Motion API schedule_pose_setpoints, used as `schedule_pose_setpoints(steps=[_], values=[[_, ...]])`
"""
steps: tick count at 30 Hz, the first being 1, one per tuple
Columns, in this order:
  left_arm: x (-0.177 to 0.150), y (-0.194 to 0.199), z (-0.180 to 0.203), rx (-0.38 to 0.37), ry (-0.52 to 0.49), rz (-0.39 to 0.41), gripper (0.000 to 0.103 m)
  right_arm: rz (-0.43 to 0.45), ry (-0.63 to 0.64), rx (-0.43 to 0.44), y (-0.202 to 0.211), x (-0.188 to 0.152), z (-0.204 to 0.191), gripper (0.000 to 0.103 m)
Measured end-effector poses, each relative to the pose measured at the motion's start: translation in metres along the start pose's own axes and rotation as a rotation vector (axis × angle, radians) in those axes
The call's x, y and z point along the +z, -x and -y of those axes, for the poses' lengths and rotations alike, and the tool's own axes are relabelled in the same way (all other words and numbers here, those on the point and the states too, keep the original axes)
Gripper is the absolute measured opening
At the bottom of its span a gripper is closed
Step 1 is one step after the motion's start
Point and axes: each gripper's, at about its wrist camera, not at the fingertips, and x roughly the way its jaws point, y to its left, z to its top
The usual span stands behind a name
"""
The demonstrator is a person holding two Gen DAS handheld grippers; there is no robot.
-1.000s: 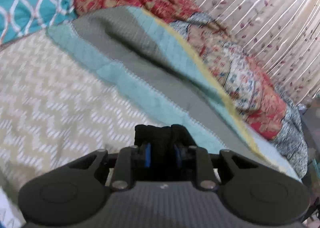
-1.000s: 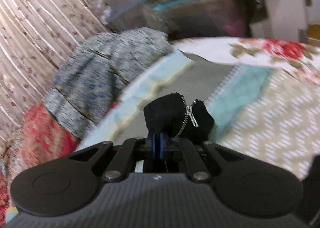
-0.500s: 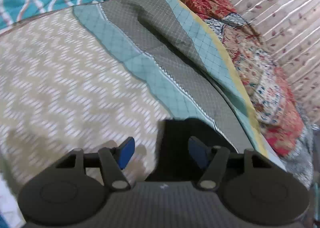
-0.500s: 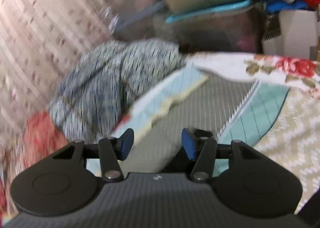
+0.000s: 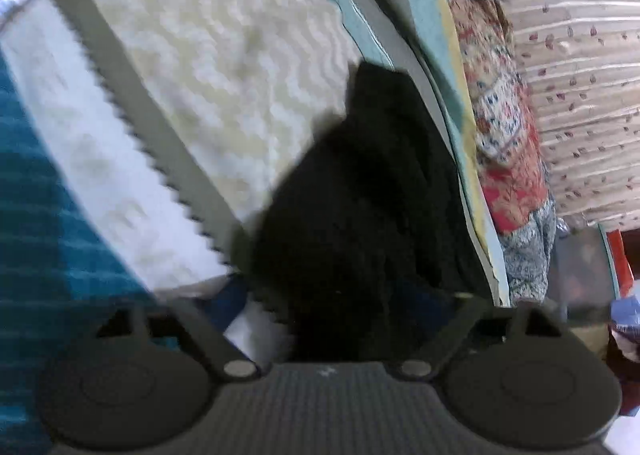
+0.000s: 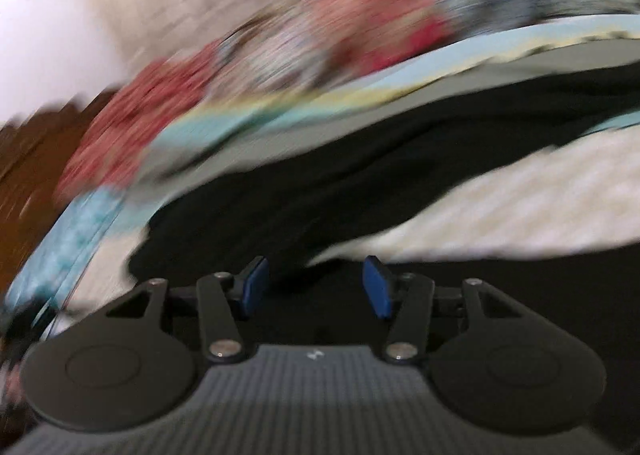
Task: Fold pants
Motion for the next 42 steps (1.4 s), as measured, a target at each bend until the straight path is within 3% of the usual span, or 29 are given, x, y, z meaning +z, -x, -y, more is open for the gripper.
schedule_pose_setpoints(steps=[1,3,5,7,9,11,14,16,19,22,24,27,31,32,35,37,39,42], values=[[-0.003,-0.006,0.004,0.000,-0.015,-0.009,0.012,-0.028,0.024,0.026,-0.008,-0.009,-0.014,0.054],[-0.007,0.000,0.016,-0.020,-0.025,0.014,0.011,-0.100,0.050,0.042,-0.024,-0.024,-0.036,0.052],[-0.016,0.041,0.048,-0.014,-0.212,0.127,0.011,-0.178,0.065,0.078,-0.036,-0.036,-0.057,0.042],[-0.034,0.085,0.082,0.081,-0.462,0.244,0.011,-0.238,0.098,0.118,-0.036,-0.047,-0.073,0.042],[-0.054,0.111,0.099,0.231,-0.664,0.283,0.011,-0.283,0.131,0.127,-0.035,-0.058,-0.081,0.042],[-0.059,0.110,0.085,0.313,-0.658,0.215,0.014,-0.322,0.137,0.130,-0.035,-0.070,-0.085,0.042],[-0.056,0.075,0.038,0.465,-0.495,0.045,0.022,-0.322,0.123,0.111,-0.032,-0.086,-0.082,0.043],[-0.059,0.075,0.015,0.438,-0.398,-0.001,0.022,-0.318,0.122,0.115,-0.024,-0.085,-0.082,0.043],[-0.056,0.111,0.022,0.319,-0.391,0.107,0.030,-0.298,0.137,0.124,-0.009,-0.073,-0.078,0.043],[-0.037,0.131,0.058,0.321,-0.519,0.280,0.033,-0.243,0.091,0.115,0.008,-0.057,-0.057,0.043],[-0.023,0.115,0.089,0.354,-0.656,0.316,0.035,-0.195,0.033,0.085,0.019,-0.042,-0.036,0.043],[-0.004,0.069,0.133,0.377,-0.903,0.337,0.053,-0.119,-0.016,-0.008,0.030,-0.017,-0.006,0.043],[0.025,-0.024,0.168,0.349,-1.078,0.221,0.075,-0.002,-0.049,-0.222,0.047,0.039,0.045,0.043],[0.032,-0.048,0.173,0.349,-1.108,0.196,0.076,0.025,-0.075,-0.271,0.051,0.054,0.062,0.043],[0.047,-0.097,0.177,0.390,-1.170,0.165,0.077,0.112,-0.221,-0.386,0.060,0.097,0.123,0.044],[0.054,-0.124,0.176,0.409,-1.167,0.149,0.077,0.190,-0.413,-0.443,0.065,0.115,0.169,0.047],[0.061,-0.141,0.170,0.404,-1.154,0.114,0.074,0.265,-0.575,-0.447,0.068,0.125,0.208,0.054],[0.059,-0.153,0.158,0.395,-1.194,0.043,0.047,0.304,-0.765,-0.499,0.067,0.129,0.259,0.057]])
